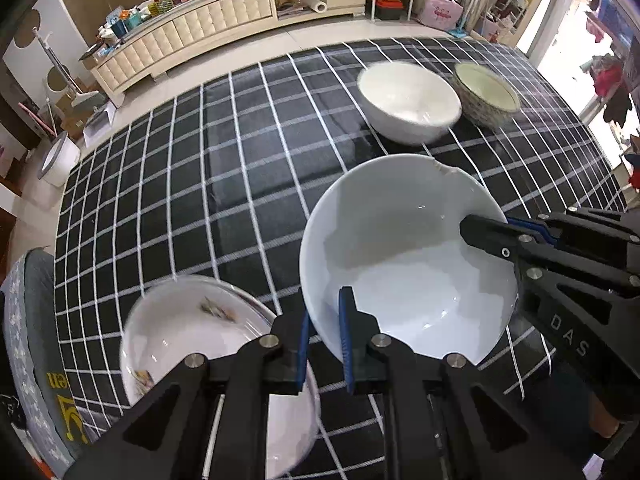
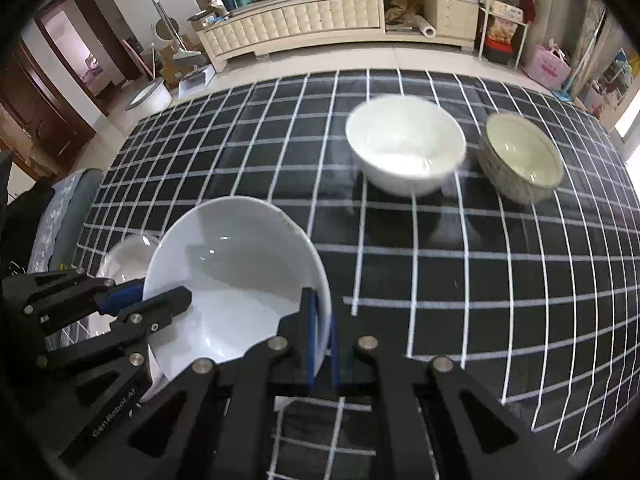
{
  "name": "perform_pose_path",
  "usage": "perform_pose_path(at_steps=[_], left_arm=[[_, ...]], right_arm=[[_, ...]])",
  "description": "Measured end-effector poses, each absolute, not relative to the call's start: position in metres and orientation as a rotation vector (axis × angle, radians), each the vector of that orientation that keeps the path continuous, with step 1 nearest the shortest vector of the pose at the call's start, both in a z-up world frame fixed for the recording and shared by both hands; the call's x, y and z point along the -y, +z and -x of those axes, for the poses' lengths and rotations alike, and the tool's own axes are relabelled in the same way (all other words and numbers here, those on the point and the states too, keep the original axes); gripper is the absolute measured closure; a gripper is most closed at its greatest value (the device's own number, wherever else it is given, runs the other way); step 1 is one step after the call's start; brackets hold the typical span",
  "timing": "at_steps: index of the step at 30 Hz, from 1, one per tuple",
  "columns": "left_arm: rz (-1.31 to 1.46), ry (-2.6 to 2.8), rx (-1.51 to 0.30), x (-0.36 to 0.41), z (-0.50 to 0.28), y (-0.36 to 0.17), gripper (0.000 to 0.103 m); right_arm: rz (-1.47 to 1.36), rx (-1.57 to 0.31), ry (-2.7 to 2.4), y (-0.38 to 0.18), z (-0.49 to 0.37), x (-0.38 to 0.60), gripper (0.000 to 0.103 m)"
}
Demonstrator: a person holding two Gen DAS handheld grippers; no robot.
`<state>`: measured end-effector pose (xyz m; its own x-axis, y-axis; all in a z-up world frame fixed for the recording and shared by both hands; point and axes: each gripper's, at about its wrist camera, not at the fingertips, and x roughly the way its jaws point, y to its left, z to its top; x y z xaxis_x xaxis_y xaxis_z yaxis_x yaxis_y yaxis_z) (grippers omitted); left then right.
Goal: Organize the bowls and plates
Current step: 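Carry the red-logo white bowl beside the plate stack and lower it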
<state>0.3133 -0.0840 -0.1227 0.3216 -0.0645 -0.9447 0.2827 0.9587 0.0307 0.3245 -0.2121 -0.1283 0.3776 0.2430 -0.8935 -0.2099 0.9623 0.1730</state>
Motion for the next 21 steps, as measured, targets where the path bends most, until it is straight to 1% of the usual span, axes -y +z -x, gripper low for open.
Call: perform_pose_path(at_steps=[12, 21], left_arm=[[-0.206, -0.236, -1.289, 0.101, -0.287, -0.164, 0.091], [-0.191, -0.247, -1.292, 0.097, -0.288, -0.168, 0.093]], right_arm=[[-0.016, -1.216, 0.304, -0.165, -0.297, 0.222, 0.095], [0.008, -1.246, 0.316, -0.175, -0.293, 0.222, 0.094]])
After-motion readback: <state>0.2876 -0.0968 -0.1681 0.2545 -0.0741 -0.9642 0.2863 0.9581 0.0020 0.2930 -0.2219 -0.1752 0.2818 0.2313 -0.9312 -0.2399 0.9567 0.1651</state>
